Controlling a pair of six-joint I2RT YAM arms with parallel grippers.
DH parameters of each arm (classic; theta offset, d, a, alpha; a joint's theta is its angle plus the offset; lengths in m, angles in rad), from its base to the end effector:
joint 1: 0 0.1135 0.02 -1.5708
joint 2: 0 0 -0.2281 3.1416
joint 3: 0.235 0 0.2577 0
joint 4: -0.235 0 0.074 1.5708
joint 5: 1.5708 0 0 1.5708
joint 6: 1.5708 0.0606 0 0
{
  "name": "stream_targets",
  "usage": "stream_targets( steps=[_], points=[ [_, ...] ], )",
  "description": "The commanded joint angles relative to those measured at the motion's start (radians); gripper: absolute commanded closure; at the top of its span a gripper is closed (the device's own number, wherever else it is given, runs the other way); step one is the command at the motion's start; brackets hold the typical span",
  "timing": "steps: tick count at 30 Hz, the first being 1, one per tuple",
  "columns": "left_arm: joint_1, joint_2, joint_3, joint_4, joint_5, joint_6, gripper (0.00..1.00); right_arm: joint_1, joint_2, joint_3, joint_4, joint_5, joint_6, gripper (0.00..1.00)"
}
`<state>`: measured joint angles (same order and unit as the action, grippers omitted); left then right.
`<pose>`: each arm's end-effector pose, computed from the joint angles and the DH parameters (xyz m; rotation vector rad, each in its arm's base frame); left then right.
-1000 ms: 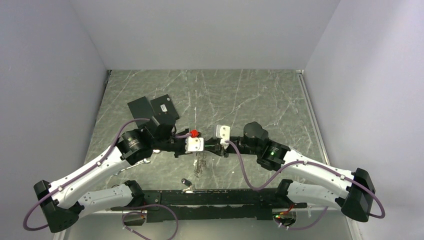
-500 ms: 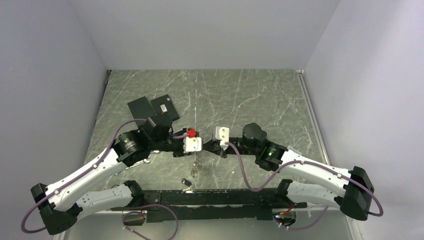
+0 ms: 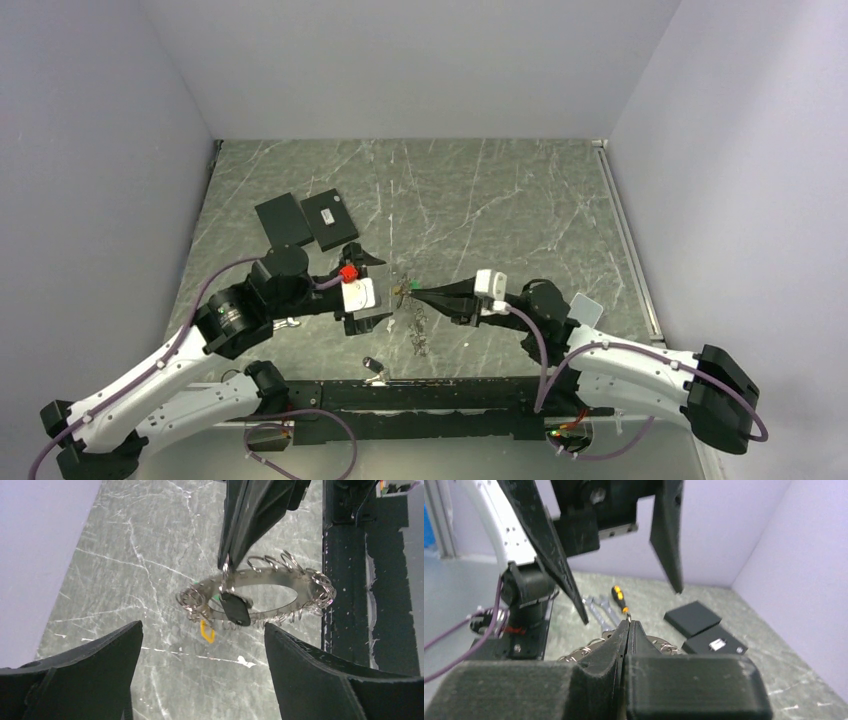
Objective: Put the keys on the keyring
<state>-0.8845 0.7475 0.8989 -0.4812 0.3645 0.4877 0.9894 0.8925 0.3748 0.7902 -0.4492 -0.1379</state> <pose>0.1195 -0.1800 0.3234 1.4038 1.3176 -0.6138 0.1143 0.2219 0.2538 -1.0553 0.9158 1.0065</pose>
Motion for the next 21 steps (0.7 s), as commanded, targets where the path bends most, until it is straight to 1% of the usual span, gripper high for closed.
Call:
stream_targets(
  steps=[1, 4, 5, 9, 10, 12, 16, 21],
  points=[
    [-0.001, -0.045, -0.054, 0.161, 0.02, -0.09, 0.08, 0.003, 0.012, -0.05, 0.509, 0.066, 0.107, 1.0],
    [-0.002, -0.047, -0.069, 0.197, 0.052, -0.104, 0.15, 0.002, 0.058, -0.062, 0.709, 0.102, 0.136, 1.0],
    [-0.002, -0.046, -0.071, 0.212, 0.061, -0.109, 0.19, 0.0, 0.077, -0.055, 0.733, 0.097, 0.162, 1.0],
    [-0.003, -0.043, -0.093, 0.307, 0.096, -0.15, 0.28, 0.0, 0.102, -0.023, 0.758, 0.08, 0.165, 1.0],
    [-0.002, -0.04, -0.098, 0.332, 0.098, -0.157, 0.33, 0.0, 0.106, -0.018, 0.76, 0.082, 0.162, 1.0],
    [-0.003, -0.039, -0.116, 0.385, 0.089, -0.179, 0.38, 0.0, 0.113, -0.002, 0.755, 0.075, 0.151, 1.0],
    [-0.002, -0.034, -0.144, 0.458, 0.082, -0.213, 0.39, 0.0, 0.127, 0.027, 0.737, 0.062, 0.114, 1.0],
    [-0.003, -0.028, -0.151, 0.517, 0.085, -0.23, 0.36, 0.0, 0.145, 0.045, 0.715, 0.059, 0.09, 1.0]
  ],
)
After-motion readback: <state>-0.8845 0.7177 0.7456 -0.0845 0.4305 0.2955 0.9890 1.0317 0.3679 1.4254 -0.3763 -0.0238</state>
